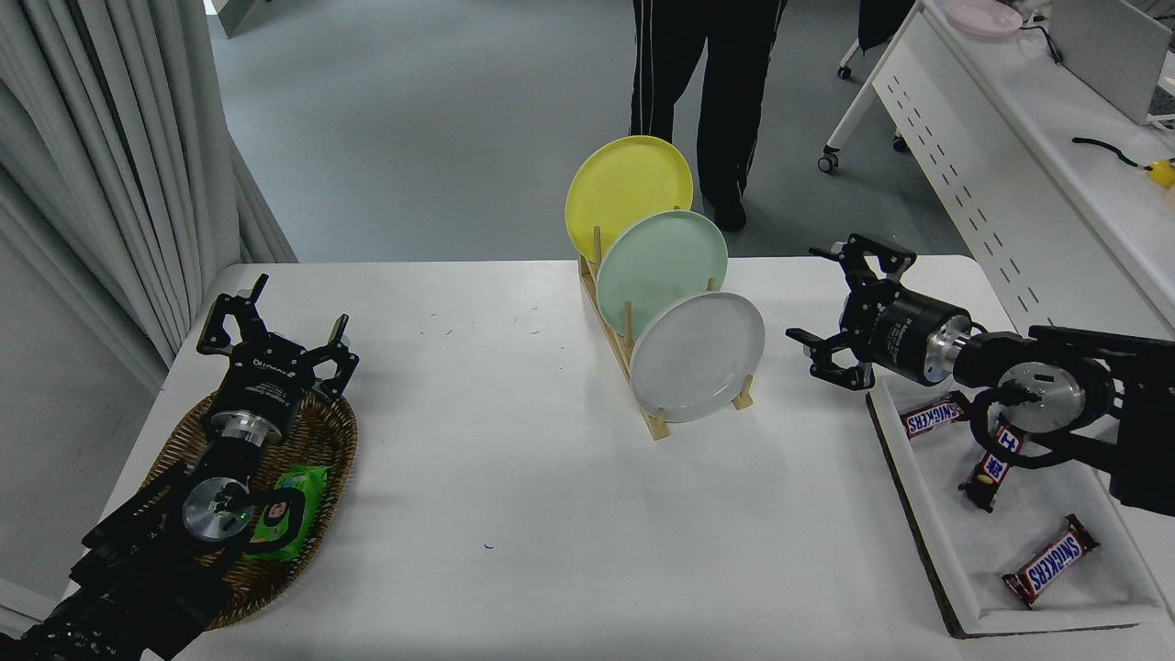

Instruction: Place the plate on the table

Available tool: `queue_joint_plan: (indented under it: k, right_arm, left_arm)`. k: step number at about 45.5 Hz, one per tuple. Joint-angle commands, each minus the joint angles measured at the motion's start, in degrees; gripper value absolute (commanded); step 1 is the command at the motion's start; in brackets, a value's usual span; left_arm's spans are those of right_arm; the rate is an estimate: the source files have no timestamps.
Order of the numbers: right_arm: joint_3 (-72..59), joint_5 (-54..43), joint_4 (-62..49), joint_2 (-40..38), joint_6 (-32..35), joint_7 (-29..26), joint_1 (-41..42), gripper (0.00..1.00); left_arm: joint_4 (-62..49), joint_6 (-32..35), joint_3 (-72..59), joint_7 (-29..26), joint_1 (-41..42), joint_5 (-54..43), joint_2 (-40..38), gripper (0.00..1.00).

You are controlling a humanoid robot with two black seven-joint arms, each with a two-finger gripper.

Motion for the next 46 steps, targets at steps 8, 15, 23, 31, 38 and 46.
queue_joint_plan:
  k: [8, 15, 23, 31, 38, 46]
  right_arm:
    - [-0.71, 3.21, -0.48, 7.04, -8.74, -8.61, 3.28, 1.0]
    - [1.74, 2.77, -4.0, 10.91, -8.74, -10.54, 2.14, 1.0]
    - [5.7, 2.59, -7.95, 13.81, -8.82, -13.09, 0.64, 1.0]
    - [5.88, 1.72, -12.61, 17.94, -9.88, -13.36, 0.64, 1.0]
    - [7.28, -0.4, -14.37, 18.64, -12.42, -13.36, 0.55, 1.0]
    - [7.9, -0.66, -14.46, 18.64, -15.06, -14.32, 0.73, 0.99]
  left_arm:
    - [0.01, -0.04, 0.08, 0.03, 0.0, 0.0, 0.0, 1.0]
    - [0.01, -0.04, 0.08, 0.03, 0.0, 0.0, 0.0, 1.0]
    - [0.01, -0.04, -0.01, 0.03, 0.0, 0.0, 0.0, 1.0]
    - [0.01, -0.04, -0.01, 0.03, 0.0, 0.0, 0.0, 1.0]
    - [-0.08, 0.05, -0.01, 0.03, 0.0, 0.0, 0.0, 1.0]
    - [0.01, 0.05, -0.01, 0.03, 0.0, 0.0, 0.0, 1.0]
